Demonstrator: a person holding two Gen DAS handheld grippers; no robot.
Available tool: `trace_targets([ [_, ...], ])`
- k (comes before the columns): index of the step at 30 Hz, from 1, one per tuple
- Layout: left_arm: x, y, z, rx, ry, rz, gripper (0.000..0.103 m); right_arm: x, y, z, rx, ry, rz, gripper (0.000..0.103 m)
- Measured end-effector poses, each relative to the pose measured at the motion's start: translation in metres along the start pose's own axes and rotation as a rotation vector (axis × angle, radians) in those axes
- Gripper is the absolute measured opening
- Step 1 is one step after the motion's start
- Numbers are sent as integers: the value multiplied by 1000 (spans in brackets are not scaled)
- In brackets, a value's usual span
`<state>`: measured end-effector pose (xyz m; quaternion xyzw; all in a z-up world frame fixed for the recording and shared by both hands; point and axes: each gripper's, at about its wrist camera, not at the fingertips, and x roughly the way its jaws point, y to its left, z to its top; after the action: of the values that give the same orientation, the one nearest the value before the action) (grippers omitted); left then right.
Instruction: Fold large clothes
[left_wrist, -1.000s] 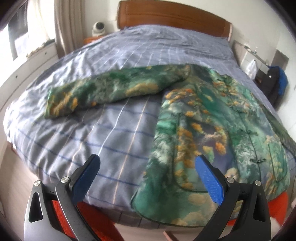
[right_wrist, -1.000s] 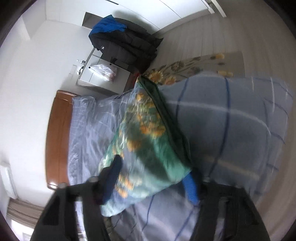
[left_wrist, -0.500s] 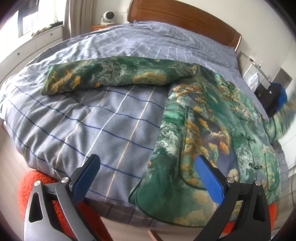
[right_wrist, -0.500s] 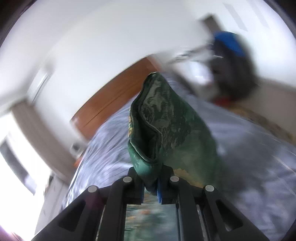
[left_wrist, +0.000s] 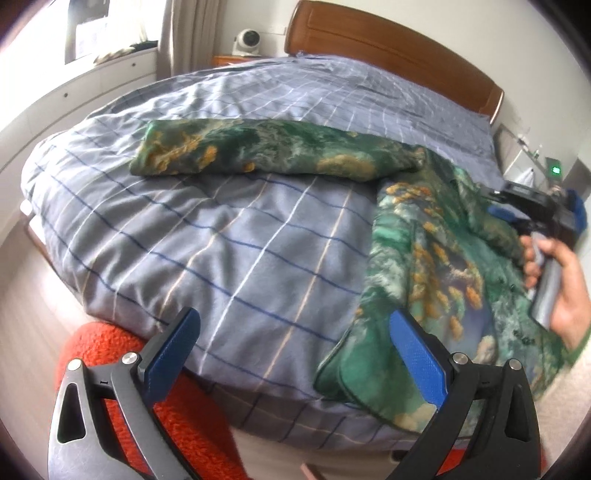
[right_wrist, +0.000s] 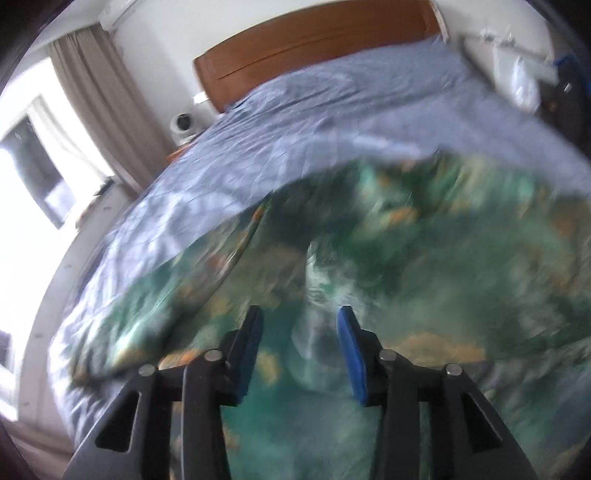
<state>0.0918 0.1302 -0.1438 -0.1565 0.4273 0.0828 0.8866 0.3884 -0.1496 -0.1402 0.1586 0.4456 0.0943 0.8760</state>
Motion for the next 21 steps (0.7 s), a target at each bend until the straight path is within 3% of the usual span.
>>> trace_targets([
  [4,10,-5,-2,12,30,-4,102,-43,-28,-12,-3,-12,129,55],
  [8,11,-19,-4,58,27,1,102,-87,-78,0,27,-101,161,70],
  [12,12,-30,-8,111,27,26,102,-98,-165,5,170,-117,38,77],
  [14,14,-32,-10,127,35,36,102,-74,-211,-2,282,-8,-73,77],
  [15,14,-33,-10,131,35,39,102,-60,-229,-9,314,61,-100,70],
  [16,13,-34,-10,136,33,44,102,-54,-236,-15,313,82,-101,66],
  [18,10,-33,-10,145,20,56,102,-61,-225,-17,263,34,-102,66],
  [21,13,-32,-8,138,23,69,102,-87,-197,-16,253,-48,-2,67],
])
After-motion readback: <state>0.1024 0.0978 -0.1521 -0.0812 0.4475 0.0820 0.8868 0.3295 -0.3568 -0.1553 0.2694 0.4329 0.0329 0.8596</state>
